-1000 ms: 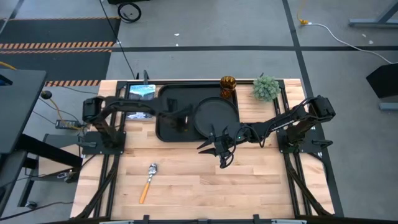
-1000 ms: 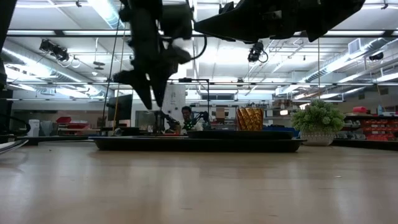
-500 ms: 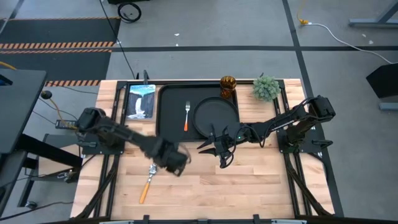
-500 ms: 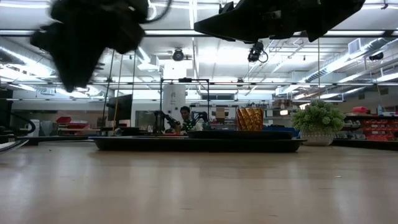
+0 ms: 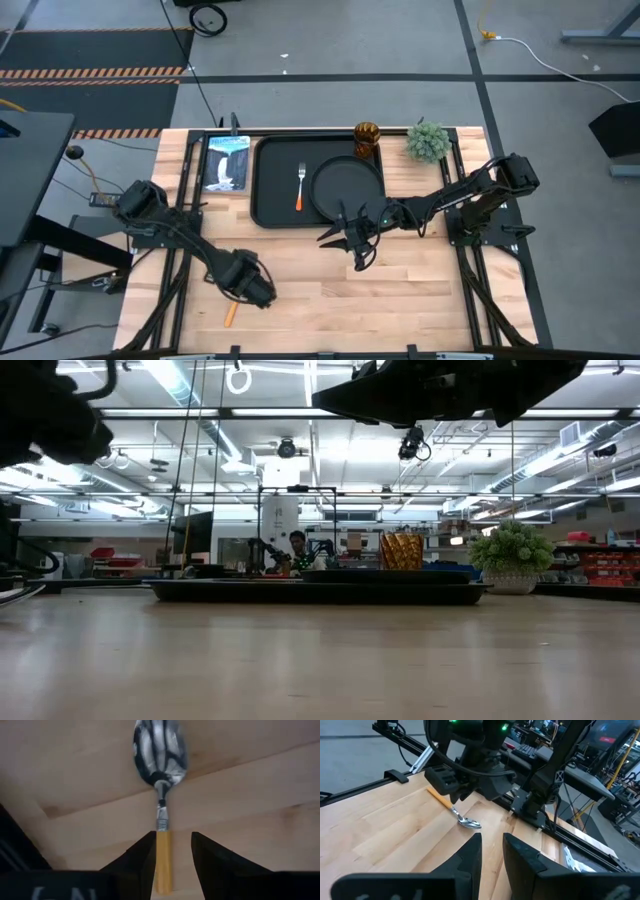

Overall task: Pick and place plate/cup/fork/spoon on tray
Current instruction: Put the yellow spoon on the black tray to the left of the orange fork

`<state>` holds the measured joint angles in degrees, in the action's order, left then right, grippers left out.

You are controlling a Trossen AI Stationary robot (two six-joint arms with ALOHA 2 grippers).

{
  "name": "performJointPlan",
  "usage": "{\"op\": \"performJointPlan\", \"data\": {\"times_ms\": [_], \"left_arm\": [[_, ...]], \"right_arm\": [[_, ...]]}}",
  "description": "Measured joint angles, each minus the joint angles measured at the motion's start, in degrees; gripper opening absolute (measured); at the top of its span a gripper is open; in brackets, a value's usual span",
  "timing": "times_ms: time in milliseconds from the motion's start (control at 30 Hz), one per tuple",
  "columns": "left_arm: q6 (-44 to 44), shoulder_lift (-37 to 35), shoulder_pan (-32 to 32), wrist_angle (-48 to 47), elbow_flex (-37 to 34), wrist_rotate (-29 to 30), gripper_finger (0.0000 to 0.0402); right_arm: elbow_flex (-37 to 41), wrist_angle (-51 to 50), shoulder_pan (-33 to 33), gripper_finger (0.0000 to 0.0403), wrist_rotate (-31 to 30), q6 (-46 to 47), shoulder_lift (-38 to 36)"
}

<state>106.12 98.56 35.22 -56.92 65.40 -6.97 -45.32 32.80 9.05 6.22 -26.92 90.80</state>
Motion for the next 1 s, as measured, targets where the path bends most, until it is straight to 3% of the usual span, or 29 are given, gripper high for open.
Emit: {"op": "performJointPlan", "data": {"times_ms": [267,433,633,867,1000], "left_arm": [[4.52,0.0,1.05,13.91,-7.51,-0.85,0.013],[6.82,0.02,1.01,13.55,-9.65,-2.31,0.013],[4.67,0.0,0.98,13.79,-7.52,-2.31,0.013],[2.97,0.0,1.74,3.65,-5.5,-5.02,0.013],[-0.27,0.0,2.32,2.86,-6.81,-7.02,0.013]], "right_arm": [[0.0,0.22,-0.01,0.0085,0.53,0.38,0.0],[0.0,0.72,0.01,0.0085,1.01,0.35,0.0],[0.0,1.43,0.01,0.0085,1.01,0.33,0.0],[0.0,1.68,0.01,0.0085,1.11,0.38,0.0],[0.0,1.7,0.21,0.0085,1.41,1.1,0.0]]}}
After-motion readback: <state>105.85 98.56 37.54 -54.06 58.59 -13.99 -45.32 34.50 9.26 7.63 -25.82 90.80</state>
